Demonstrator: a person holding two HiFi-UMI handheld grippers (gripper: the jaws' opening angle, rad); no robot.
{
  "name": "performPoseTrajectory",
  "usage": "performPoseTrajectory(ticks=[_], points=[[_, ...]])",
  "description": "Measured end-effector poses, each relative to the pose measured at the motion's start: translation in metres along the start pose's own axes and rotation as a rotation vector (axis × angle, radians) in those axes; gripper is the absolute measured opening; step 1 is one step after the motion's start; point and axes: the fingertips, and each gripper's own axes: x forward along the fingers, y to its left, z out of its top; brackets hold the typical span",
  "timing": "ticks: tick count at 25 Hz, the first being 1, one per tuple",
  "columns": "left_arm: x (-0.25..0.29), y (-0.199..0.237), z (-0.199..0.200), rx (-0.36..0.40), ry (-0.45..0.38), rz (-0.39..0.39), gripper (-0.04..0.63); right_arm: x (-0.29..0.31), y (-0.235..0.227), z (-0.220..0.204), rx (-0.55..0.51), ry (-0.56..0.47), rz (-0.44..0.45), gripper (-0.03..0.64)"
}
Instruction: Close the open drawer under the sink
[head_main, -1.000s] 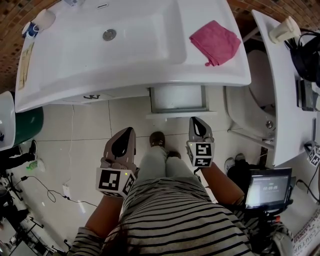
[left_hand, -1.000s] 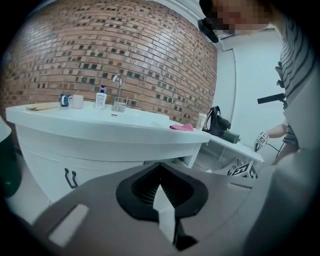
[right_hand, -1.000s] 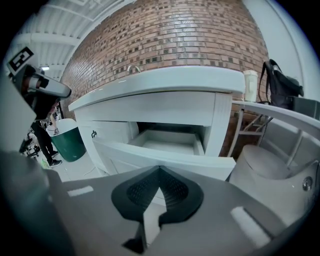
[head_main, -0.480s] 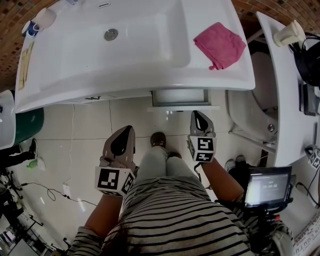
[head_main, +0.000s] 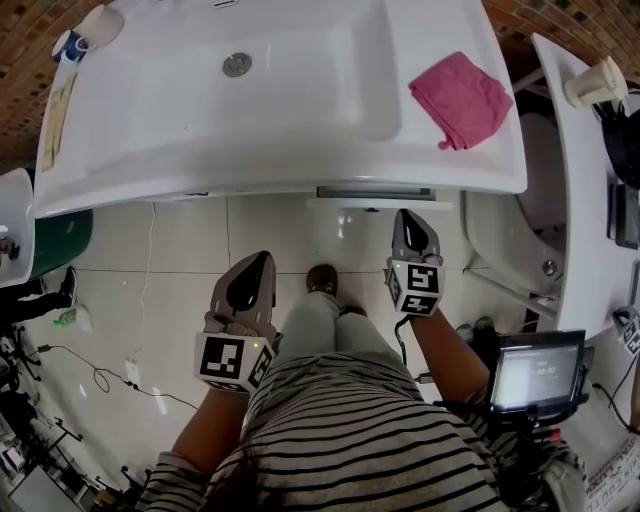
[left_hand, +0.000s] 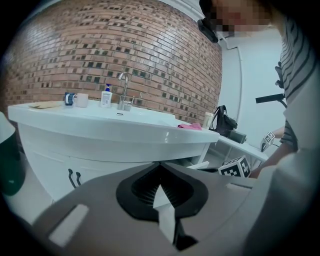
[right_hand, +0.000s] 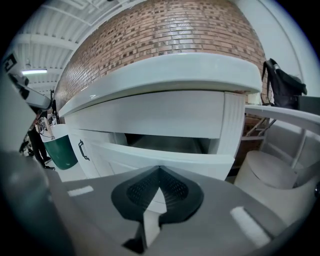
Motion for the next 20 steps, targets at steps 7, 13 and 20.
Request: performPoseTrajectory(ticks=[7,13,20], points=[[-0.002,0.007,0.003,-0.007,0.000,0.007,0.014,0.012,-0.001,0.012,0.006,-0.008,-0.011,0.000],[-0.003,0.019,0.003,-0.015,-0.001,0.023,0.014,0.024,-0.004,0.019,0.001,-0.015,-0.019,0.000],[-0.003,0.024,0.002,-0.014,-0.005,0.031,0.014,0.037,-0.008,0.027,-0.010,-0.033,-0.016,0.000]])
